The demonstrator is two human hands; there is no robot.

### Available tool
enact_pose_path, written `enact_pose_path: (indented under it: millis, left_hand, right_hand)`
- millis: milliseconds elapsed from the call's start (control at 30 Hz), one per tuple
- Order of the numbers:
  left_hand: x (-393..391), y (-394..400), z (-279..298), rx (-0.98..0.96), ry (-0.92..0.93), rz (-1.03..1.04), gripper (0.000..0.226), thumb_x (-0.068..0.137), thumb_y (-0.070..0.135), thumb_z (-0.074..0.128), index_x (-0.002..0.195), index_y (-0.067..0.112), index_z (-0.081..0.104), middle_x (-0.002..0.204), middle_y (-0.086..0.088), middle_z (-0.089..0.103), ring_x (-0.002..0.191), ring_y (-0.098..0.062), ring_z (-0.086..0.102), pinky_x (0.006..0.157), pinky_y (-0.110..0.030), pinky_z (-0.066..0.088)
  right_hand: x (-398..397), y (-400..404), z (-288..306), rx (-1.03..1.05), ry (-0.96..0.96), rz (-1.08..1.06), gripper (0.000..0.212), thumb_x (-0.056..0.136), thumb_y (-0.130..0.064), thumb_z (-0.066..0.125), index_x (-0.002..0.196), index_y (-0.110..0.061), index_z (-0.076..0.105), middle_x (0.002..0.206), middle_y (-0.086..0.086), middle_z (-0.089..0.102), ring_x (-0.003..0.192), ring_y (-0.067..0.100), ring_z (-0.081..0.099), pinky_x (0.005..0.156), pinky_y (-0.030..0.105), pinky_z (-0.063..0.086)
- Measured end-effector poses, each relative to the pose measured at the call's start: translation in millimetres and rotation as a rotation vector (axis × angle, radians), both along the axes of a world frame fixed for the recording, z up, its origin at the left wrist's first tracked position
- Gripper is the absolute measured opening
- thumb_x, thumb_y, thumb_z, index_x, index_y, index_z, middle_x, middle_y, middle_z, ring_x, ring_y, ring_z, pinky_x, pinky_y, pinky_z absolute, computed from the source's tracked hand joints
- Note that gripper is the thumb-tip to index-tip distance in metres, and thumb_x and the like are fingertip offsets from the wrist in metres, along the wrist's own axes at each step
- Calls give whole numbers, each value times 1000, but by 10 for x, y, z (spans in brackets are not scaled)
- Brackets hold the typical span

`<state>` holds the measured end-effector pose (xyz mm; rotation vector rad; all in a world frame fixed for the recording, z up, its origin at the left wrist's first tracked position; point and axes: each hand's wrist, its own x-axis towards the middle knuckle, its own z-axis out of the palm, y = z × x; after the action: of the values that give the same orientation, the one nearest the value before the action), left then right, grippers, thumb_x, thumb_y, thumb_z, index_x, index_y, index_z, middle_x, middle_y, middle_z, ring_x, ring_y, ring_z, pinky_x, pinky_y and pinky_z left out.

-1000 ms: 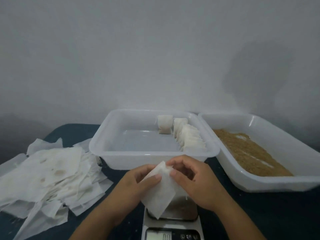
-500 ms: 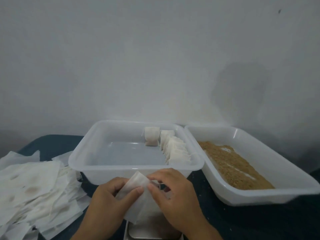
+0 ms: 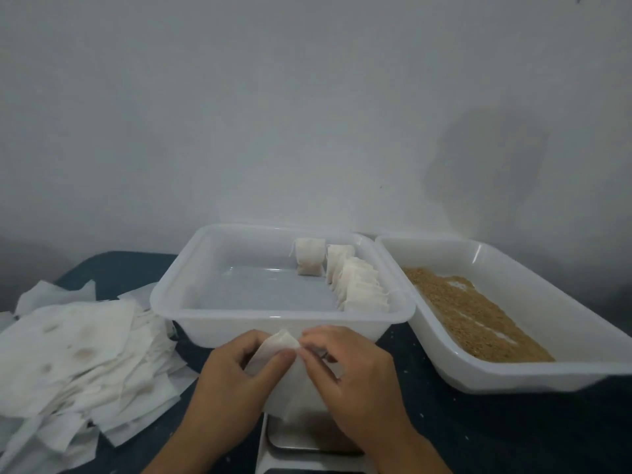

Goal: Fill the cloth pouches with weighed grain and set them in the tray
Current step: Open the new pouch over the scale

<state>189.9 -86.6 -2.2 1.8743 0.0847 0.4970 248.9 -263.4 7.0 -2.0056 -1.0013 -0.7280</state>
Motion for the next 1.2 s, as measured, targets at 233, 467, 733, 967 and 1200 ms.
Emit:
enact_pose_path:
  millis: [233,467,733,967,1200]
  left_hand:
    - [-44,-28,44,-77,-25,-145,31,101,53,57,96,29,76,93,4,75,89,-9,69,76,-17,52]
    - [-14,-21,-20,-99,-54,3,18,91,39,70,82,28,81,83,11,76,79,-5,70,69,-17,51]
    - [-32,-14,-10,-23,-148,101,6,88,33,75,86,37,80,87,16,75,87,-6,70,71,-13,50]
    - [-37,-25,-13,58,-146,96,4,89,34,74,87,32,77,88,15,73,87,-8,69,71,-14,49]
    - [-54,-9,37,-103,-27,-191,28,80,52,71,106,45,72,104,12,76,96,-7,71,76,-16,54]
  right_hand:
    - [39,-53,18,22,53,21,9,96,-22,73,102,-17,78,103,-10,72,98,8,66,80,35,58]
    - [34,-46,-1,60,31,-12,13,93,-20,75,104,-14,80,107,-5,72,102,13,68,78,37,61]
    - [8,-20,11,56,-58,-12,19,95,-30,71,100,-14,80,105,-5,71,100,11,67,78,32,60]
    - [-42,-8,68,59,2,-40,6,90,-15,79,89,-16,74,91,-9,64,71,-4,56,66,8,45]
    - [-36,-101,138,147,336,-17,7,96,-22,71,90,-24,68,76,-16,71,54,11,67,49,18,51]
